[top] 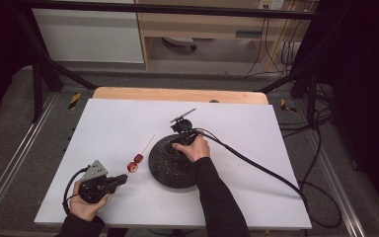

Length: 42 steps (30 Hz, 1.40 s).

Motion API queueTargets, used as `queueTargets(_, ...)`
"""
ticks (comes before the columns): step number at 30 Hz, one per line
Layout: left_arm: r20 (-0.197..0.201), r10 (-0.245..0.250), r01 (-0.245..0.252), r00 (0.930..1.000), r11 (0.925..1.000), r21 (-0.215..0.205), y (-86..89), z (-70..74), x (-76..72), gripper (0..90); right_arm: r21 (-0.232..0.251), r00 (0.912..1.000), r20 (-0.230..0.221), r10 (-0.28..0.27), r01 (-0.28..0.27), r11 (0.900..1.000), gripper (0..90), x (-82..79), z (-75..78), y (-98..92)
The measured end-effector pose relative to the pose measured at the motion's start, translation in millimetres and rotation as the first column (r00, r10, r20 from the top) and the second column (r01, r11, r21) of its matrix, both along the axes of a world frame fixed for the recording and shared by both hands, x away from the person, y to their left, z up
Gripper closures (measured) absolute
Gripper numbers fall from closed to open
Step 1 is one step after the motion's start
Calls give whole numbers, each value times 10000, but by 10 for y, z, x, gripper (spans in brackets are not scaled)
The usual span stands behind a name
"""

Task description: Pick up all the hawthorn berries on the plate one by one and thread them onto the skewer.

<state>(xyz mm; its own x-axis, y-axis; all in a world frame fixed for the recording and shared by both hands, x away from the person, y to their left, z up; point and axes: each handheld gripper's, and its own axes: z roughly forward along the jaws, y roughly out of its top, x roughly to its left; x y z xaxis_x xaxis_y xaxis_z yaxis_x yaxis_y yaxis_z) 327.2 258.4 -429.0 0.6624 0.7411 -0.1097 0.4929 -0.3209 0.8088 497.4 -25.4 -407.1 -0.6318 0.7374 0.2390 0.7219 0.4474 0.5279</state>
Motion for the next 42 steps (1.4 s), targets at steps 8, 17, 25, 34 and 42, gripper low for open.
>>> queueTargets(8, 16, -5, 5, 10000, 10000, 3, -3, -2, 1, 883, 110, 9995, -208, -224, 226, 9997, 509, 53, -64, 7)
queueTargets(17, 5, -20, 20, 10000, 10000, 34, -10, -6, 1, 884, 224, 9969, -696, -369, 385, 9990, 576, 92, -124, 18)
queueTargets(25, 7, -11, 11, 10000, 10000, 35, -9, -7, 2, 884, 278, 9945, -926, -494, 522, 9983, 598, 100, -138, 23)
queueTargets(34, 36, -1, 0, 10000, 10000, 21, -6, -5, 1, 884, 332, 9945, -866, -589, 620, 9975, 604, 100, -134, 19)
queueTargets(42, 54, 34, -35, 10000, 10000, 29, -7, -5, -1, 884, 594, 9977, -430, -516, 541, 9968, 605, 27, 8, -14)
